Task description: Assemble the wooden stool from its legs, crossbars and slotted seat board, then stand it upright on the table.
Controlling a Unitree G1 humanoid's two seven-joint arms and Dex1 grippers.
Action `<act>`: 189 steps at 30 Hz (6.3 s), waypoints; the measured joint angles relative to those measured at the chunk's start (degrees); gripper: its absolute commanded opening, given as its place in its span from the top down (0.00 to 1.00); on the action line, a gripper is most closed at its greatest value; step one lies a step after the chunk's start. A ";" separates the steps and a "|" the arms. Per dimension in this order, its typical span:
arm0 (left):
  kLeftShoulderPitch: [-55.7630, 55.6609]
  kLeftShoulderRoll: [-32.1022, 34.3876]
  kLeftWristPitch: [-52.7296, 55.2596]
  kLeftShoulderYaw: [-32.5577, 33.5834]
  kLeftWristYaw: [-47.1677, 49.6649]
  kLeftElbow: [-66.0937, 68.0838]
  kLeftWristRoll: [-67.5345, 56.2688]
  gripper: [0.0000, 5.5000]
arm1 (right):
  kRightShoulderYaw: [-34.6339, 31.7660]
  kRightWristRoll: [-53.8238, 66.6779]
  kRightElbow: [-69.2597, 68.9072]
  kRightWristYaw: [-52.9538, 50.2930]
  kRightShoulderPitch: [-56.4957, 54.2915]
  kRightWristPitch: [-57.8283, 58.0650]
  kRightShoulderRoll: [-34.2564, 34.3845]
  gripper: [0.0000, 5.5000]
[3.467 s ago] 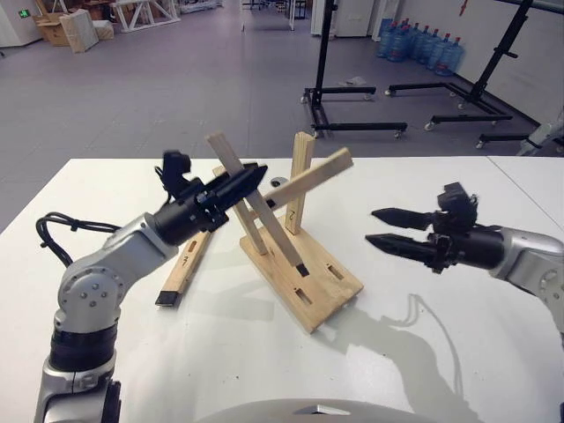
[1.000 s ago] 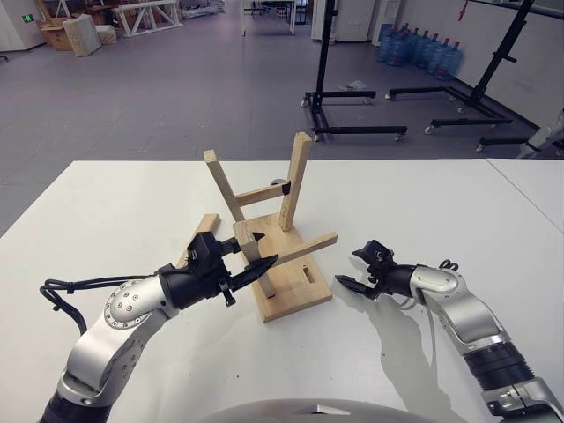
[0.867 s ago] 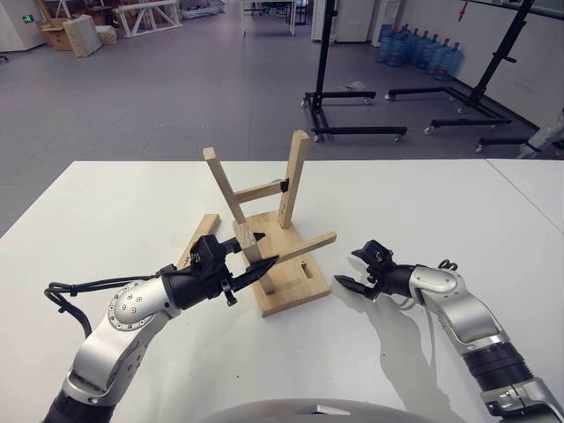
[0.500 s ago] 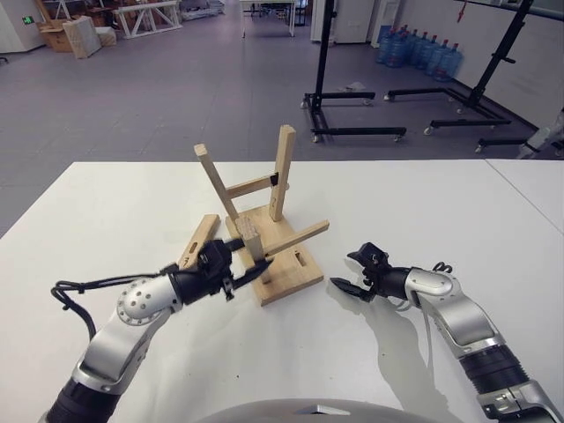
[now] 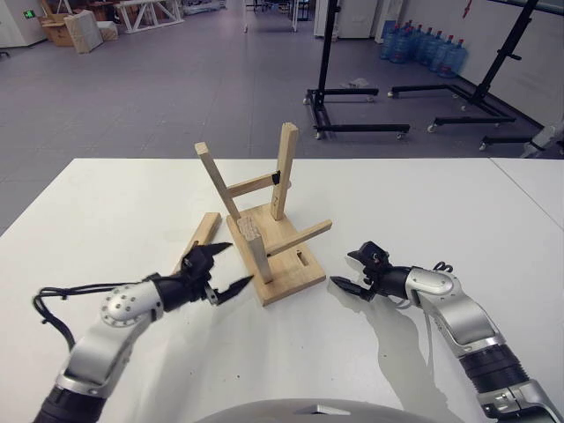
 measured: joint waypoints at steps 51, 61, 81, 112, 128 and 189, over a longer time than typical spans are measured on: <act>0.69 -14.38 7.64 6.05 17.73 21.32 7.17 0.63 | -1.91 0.23 0.49 0.39 -0.41 1.35 0.31 0.24; -8.77 -7.09 6.82 31.56 13.85 22.51 -12.34 0.63 | -16.55 8.64 12.16 1.28 -10.48 3.92 -3.00 0.24; -35.72 -7.10 32.81 11.80 9.63 9.11 -67.00 0.63 | -34.21 89.15 4.62 -30.25 -54.55 47.22 15.83 0.24; -33.00 -9.76 32.72 6.91 7.31 4.74 -60.36 0.63 | -22.27 98.70 2.03 -42.74 -51.73 30.95 17.33 0.53; -32.00 -9.89 32.52 6.14 8.14 3.01 -57.75 0.45 | -21.20 95.48 -0.32 -40.99 -48.62 29.94 14.12 0.62; 7.38 4.61 12.45 1.23 -3.86 5.87 -5.84 0.45 | -13.24 25.88 9.00 32.72 -18.76 -15.37 3.91 0.63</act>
